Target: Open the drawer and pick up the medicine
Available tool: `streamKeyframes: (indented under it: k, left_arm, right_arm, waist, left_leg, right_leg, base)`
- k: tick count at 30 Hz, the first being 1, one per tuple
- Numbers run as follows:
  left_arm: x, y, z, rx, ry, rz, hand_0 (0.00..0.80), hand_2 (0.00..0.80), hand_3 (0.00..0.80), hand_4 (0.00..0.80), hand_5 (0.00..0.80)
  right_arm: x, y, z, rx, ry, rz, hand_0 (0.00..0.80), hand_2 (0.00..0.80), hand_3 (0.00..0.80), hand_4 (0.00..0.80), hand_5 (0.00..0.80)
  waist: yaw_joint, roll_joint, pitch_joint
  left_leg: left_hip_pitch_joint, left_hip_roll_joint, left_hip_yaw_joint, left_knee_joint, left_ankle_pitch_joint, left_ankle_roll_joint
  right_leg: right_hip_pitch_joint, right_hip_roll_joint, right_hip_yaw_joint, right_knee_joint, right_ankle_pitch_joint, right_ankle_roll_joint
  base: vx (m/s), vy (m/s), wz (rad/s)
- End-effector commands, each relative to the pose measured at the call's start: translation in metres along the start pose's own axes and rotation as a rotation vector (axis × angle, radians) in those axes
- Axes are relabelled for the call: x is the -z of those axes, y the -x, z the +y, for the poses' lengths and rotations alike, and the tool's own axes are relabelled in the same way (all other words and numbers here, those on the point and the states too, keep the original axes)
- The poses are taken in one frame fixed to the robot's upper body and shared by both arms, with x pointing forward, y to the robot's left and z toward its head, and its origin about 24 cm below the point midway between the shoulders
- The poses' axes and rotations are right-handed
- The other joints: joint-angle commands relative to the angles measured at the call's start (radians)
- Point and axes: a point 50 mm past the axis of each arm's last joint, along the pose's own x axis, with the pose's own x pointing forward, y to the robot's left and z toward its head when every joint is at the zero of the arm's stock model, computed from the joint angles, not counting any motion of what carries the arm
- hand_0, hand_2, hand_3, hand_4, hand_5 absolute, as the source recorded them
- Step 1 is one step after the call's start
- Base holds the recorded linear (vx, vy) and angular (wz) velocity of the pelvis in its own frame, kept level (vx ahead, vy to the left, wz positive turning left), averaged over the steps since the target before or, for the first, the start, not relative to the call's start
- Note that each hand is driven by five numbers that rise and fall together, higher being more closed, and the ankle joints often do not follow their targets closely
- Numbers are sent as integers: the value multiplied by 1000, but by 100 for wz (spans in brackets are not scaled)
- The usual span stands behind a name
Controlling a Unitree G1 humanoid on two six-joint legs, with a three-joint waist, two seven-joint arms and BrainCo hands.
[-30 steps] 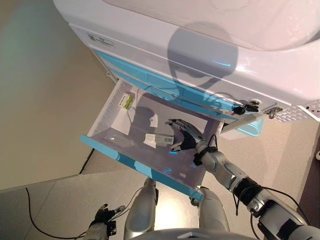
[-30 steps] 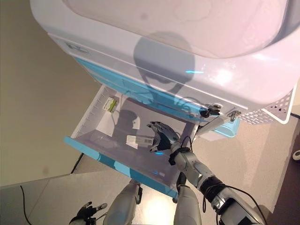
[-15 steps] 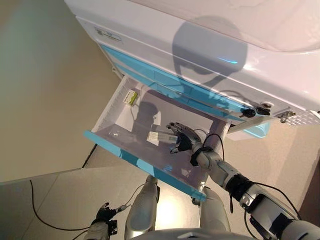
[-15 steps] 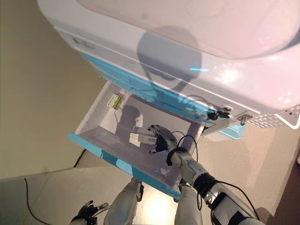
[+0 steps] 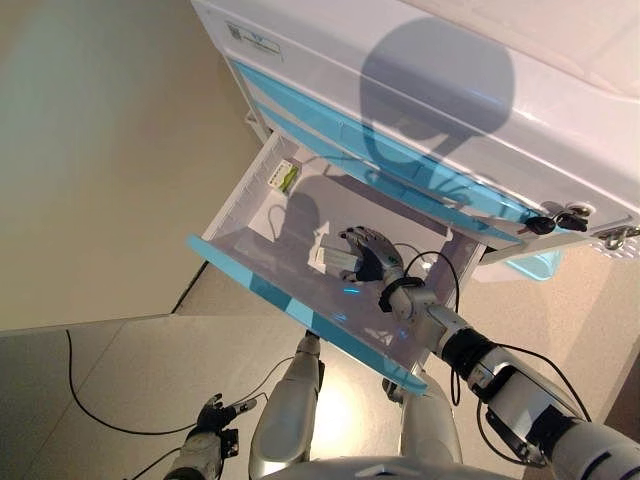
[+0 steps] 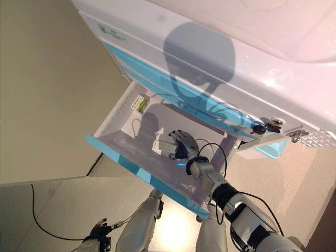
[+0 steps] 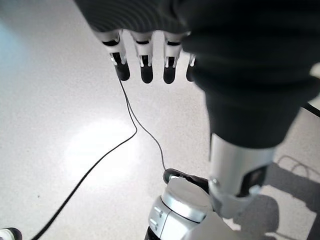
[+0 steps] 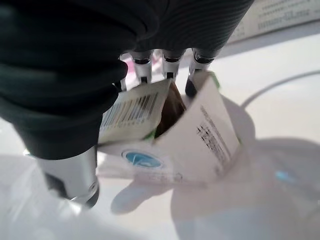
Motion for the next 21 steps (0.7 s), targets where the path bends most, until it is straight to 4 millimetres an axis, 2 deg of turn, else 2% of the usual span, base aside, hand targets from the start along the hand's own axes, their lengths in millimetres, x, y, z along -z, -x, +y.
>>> streamKeyframes:
  k: [1,14,15,16,17,21]
  left_arm:
    - [-5,-1,3,-28,21,-17,0,0,0,0,0]
    - [-11,-2,0,-22,25,-34,0,0,0,0,0]
    - [-9,-2,4,-27,22,-25,0,0,0,0,0]
    - [-10,-2,4,-27,22,-26,0,0,0,0,0]
    - [-7,-2,9,-36,27,-15,0,0,0,0,0]
    - [-1,-2,18,-54,36,14,0,0,0,0,0]
  right_arm:
    - [-27,0,19,-74,-21,-76,800,800,800,800,800]
    - [-21,-5,-3,42,-93,-50,800,800,800,800,800]
    - [-23,-8,-16,84,-121,-65,800,800,800,800,800]
    - [-23,-8,-16,84,-121,-65,800,800,800,800,800]
    - [-24,-9,-27,114,-145,-85,800,800,800,800,800]
    - [-25,-8,-38,103,-180,-115,800,800,800,800,800]
  waist:
    - [22,-19,60]
    - [4,-29,55]
    - [-1,-37,42]
    - [-1,-37,39]
    - [-8,-47,22]
    - [-18,-68,-16]
  left_leg:
    - [-6,-92,51,109,-117,70]
    - [10,-79,84,99,-116,73]
    - [27,-71,96,76,-110,73]
    - [25,-70,96,73,-106,73]
    - [43,-62,108,52,-102,73]
    - [101,-41,137,-1,-94,74]
  right_leg:
    - [40,-26,68,-64,116,24]
    - [34,-11,105,-88,142,28]
    - [44,-1,114,-113,154,31]
    - [42,-1,114,-117,158,31]
    - [54,10,123,-146,168,35]
    - [97,34,141,-209,189,43]
  base:
    - [-19,50,-2]
    - [-14,34,-5]
    - [3,16,-15]
    - [23,19,-24]
    - [44,10,-33]
    - [62,1,-38]
